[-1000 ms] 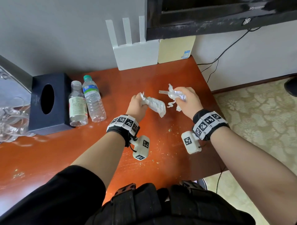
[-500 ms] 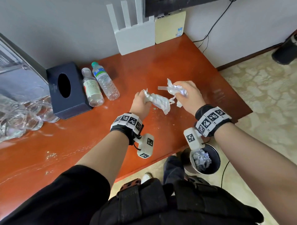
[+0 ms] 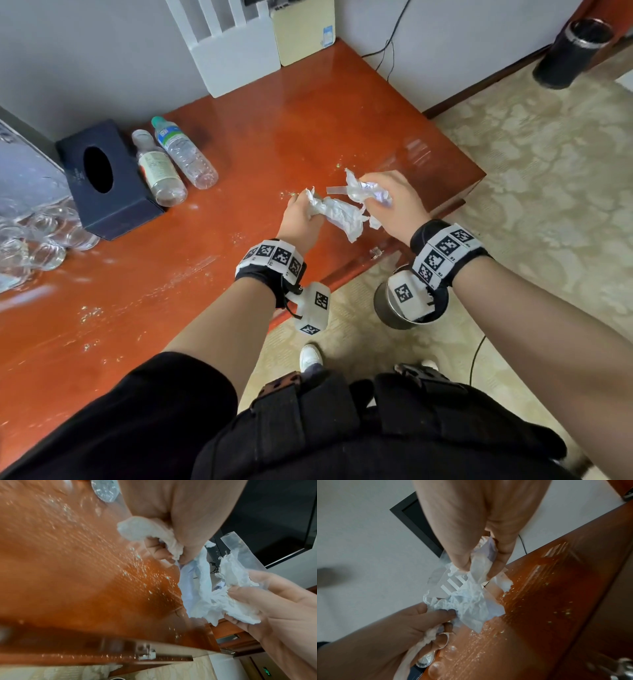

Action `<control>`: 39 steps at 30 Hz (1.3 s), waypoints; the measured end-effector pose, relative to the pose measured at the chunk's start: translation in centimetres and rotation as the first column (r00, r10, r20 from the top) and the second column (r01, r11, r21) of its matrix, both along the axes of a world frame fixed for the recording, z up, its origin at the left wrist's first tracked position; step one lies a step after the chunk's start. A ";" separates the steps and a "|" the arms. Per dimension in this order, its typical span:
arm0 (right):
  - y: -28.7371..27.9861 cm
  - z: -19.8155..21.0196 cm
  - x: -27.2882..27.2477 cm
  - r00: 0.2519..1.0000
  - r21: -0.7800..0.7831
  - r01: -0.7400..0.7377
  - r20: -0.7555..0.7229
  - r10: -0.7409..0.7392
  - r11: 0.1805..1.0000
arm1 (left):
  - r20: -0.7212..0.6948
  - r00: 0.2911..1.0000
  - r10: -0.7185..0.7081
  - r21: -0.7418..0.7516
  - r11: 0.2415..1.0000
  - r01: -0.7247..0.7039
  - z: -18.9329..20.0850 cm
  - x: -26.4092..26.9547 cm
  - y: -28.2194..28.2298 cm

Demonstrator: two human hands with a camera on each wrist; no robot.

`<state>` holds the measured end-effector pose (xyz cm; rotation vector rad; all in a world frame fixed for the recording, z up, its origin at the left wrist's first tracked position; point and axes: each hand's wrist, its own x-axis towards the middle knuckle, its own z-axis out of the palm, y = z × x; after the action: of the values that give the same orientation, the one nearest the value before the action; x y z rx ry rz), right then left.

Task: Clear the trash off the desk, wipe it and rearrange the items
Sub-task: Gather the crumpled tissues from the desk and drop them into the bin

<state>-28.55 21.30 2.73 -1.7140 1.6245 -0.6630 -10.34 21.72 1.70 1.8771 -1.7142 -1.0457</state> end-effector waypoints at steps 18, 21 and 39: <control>7.1 -5.5 -25.1 0.989 0.076 0.135 -0.071 -0.130 0.988 | -0.021 0.990 -0.140 0.122 0.982 0.141 -6.7 -24.3 4.5; 7.8 -7.5 -27.1 0.984 0.102 0.123 -0.142 -0.108 0.987 | 0.022 0.985 -0.170 0.157 0.974 0.165 -9.2 -25.9 4.4; 10.1 -26.8 -28.3 0.981 0.376 0.184 -0.128 -0.145 0.908 | 0.105 0.941 -0.321 0.373 0.890 0.262 -28.0 -27.8 4.9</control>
<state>-56.81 31.36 -24.09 -1.3491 1.8411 -0.3075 -38.14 26.60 -26.29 2.0040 -2.0675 -1.4348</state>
